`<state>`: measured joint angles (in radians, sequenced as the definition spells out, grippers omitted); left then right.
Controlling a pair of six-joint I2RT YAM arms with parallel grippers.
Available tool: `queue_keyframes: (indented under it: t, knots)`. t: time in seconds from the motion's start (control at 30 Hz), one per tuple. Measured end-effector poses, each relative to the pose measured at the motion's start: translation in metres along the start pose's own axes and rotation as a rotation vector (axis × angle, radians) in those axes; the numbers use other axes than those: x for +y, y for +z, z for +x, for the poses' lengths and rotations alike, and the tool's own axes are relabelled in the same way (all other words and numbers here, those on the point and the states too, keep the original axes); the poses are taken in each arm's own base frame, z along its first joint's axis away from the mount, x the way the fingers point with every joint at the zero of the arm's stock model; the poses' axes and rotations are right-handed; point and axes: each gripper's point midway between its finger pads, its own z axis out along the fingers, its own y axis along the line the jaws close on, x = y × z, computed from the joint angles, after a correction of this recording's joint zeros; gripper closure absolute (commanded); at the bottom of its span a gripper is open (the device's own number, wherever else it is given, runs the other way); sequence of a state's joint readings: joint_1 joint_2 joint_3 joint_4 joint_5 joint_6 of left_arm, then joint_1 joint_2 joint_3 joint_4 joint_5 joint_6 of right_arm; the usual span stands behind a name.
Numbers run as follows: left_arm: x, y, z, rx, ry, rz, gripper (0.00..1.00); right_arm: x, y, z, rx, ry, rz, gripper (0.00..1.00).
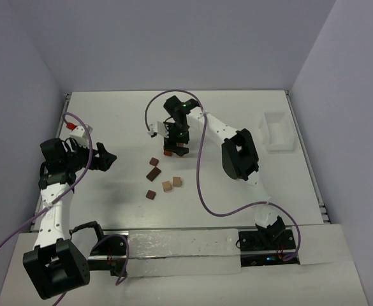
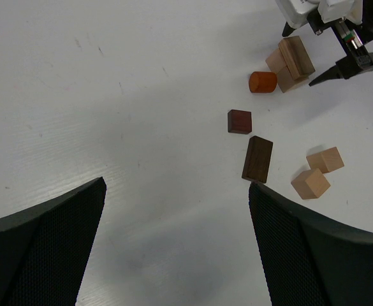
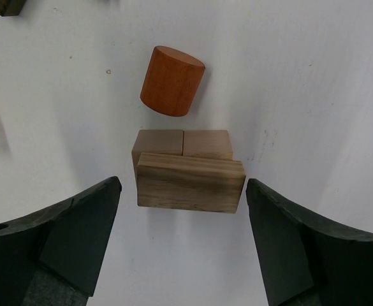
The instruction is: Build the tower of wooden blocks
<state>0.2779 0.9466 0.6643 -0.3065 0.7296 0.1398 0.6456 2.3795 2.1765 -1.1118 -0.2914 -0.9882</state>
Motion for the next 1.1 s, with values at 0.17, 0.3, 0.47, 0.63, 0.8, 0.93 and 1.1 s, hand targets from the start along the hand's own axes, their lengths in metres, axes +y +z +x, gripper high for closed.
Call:
queue_keyframes:
  t: [0.17, 0.3, 0.47, 0.63, 0.8, 0.93, 1.1]
  knots:
    - [0.0, 0.0, 0.0, 0.0, 0.0, 0.0, 0.01, 0.001, 0.0, -0.001, 0.002, 0.002, 0.0, 0.0]
    - [0.0, 0.0, 0.0, 0.0, 0.0, 0.0, 0.01, 0.003, 0.001, -0.003, 0.002, 0.0, -0.002, 0.0]
    - [0.0, 0.0, 0.0, 0.0, 0.0, -0.001, 0.01, 0.003, 0.0, -0.003, 0.006, 0.005, 0.002, 0.0]
    - [0.001, -0.001, -0.001, -0.005, 0.001, -0.008, 0.01, 0.001, -0.018, -0.021, -0.1, 0.069, -0.005, 0.0]
    - [0.0, -0.002, -0.005, -0.017, 0.006, -0.012, 0.01, -0.003, -0.075, -0.04, -0.286, 0.206, 0.044, 0.03]
    - [0.0, -0.002, -0.005, -0.019, -0.002, -0.014, 0.01, -0.021, -0.145, -0.045, -0.463, 0.372, 0.163, 0.1]
    - [0.0, -0.002, -0.006, -0.023, -0.006, -0.015, 0.01, -0.046, -0.18, -0.037, -0.564, 0.583, 0.238, 0.38]
